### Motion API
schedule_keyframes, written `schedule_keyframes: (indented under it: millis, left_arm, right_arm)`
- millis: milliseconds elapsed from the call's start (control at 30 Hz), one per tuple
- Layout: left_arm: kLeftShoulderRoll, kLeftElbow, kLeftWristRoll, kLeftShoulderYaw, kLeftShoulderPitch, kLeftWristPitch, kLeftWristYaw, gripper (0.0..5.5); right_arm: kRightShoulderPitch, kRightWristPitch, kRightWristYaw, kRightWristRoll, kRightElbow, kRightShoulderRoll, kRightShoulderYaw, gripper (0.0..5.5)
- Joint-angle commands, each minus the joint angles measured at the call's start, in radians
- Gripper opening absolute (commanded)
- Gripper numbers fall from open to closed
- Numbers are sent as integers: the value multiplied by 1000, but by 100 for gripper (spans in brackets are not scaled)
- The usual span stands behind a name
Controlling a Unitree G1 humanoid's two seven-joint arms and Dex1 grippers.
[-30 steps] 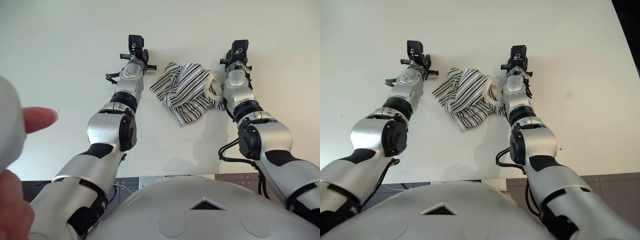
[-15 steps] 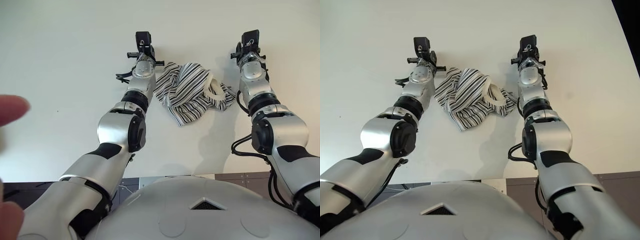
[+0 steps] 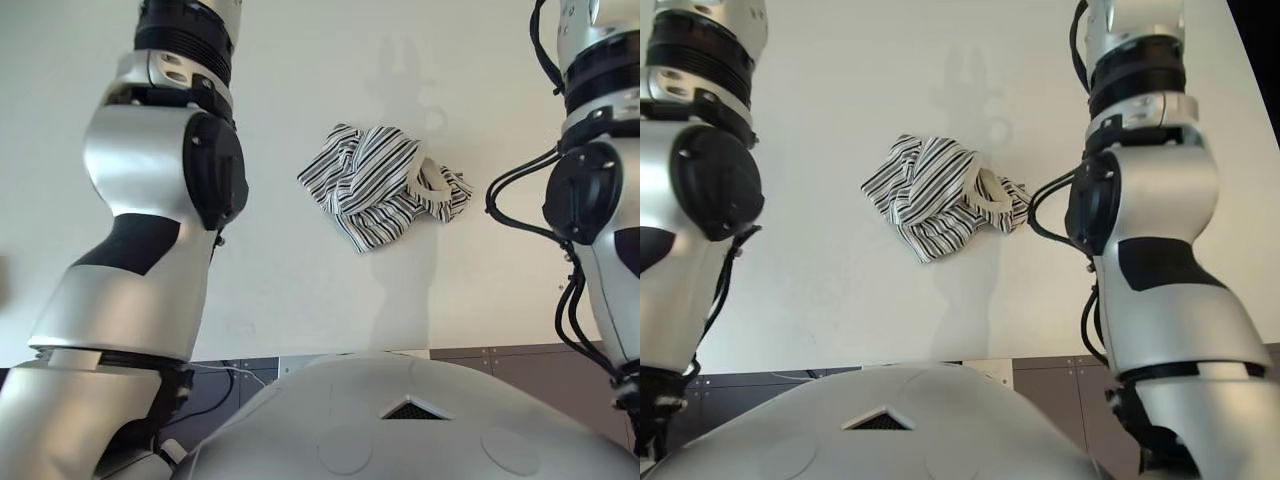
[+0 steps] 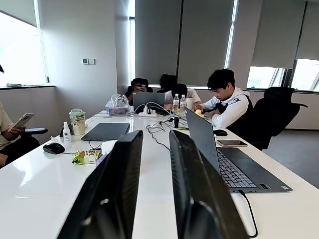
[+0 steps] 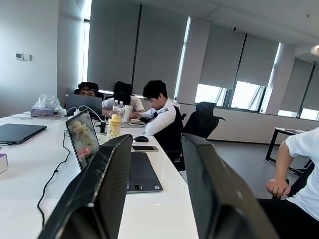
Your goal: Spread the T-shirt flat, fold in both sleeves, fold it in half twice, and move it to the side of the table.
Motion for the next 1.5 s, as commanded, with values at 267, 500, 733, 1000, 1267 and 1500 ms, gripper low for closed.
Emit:
schedule_keyframes:
  millis: [267, 500, 733, 1000, 1267, 1500]
  left_arm:
    - [51, 99, 44, 10, -90, 76, -54, 97]
    - [82, 87, 43, 30, -70, 56, -61, 97]
    - [77, 59, -5, 68, -25, 12, -77, 97]
    - [53, 53, -10, 61, 13, 3, -74, 97]
    - [78, 51, 8, 44, 24, -2, -76, 97]
    - [74, 47, -6, 47, 36, 4, -89, 97]
  right_arm:
    - [-123, 35, -80, -39, 177, -6, -4, 179]
    - [-138, 13, -19, -63, 163, -2, 18, 179]
    - [-139, 0, 4, -80, 163, -30, 29, 179]
    - [-108, 7, -14, -74, 165, -38, 22, 179]
    - [-93, -16, -21, -66, 156, -32, 11, 179]
    - [-89, -20, -5, -59, 157, -12, 5, 179]
